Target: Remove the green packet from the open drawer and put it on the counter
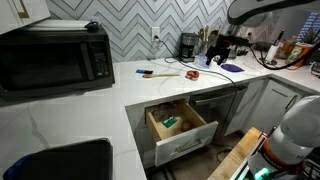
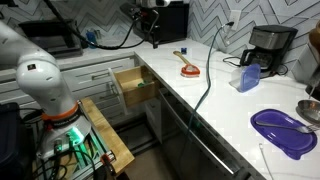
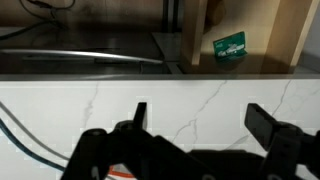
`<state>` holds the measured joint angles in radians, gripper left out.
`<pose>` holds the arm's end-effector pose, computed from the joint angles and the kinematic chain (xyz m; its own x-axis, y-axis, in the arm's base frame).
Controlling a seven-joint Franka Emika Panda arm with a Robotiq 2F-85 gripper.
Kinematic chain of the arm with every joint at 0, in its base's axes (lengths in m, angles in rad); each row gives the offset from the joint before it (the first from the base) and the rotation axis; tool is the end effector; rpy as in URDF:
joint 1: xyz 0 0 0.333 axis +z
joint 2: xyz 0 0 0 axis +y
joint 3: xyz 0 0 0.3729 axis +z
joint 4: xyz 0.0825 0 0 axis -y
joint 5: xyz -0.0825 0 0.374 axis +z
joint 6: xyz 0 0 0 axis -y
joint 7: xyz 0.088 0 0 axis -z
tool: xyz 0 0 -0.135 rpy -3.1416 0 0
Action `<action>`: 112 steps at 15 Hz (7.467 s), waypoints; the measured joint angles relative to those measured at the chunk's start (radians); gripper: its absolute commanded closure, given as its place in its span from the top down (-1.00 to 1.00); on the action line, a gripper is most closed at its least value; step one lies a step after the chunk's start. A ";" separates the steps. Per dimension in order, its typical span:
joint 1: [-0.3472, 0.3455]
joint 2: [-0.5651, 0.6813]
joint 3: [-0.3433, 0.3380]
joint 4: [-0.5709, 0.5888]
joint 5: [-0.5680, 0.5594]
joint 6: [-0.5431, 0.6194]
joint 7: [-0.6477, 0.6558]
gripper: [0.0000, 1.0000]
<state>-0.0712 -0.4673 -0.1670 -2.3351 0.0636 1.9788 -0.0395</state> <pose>0.3794 -0.0956 0.5459 0.9714 -0.2115 0.1075 -0.1970 -0.9716 -0.1311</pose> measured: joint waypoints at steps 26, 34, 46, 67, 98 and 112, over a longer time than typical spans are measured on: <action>0.003 0.051 0.424 -0.173 -0.032 0.295 0.915 1.00; 0.019 0.158 0.518 -0.239 -0.171 0.416 1.311 1.00; 0.041 0.368 0.521 -0.288 -0.450 0.691 1.694 1.00; 0.033 0.549 0.531 -0.205 -0.813 0.732 2.058 1.00; 0.063 0.929 0.456 0.071 -1.565 0.783 2.667 -1.00; -0.031 0.703 0.599 -0.082 -0.848 0.836 2.074 -1.00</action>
<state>-0.1020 0.2354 0.4325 -2.4170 -0.7841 2.8148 2.0349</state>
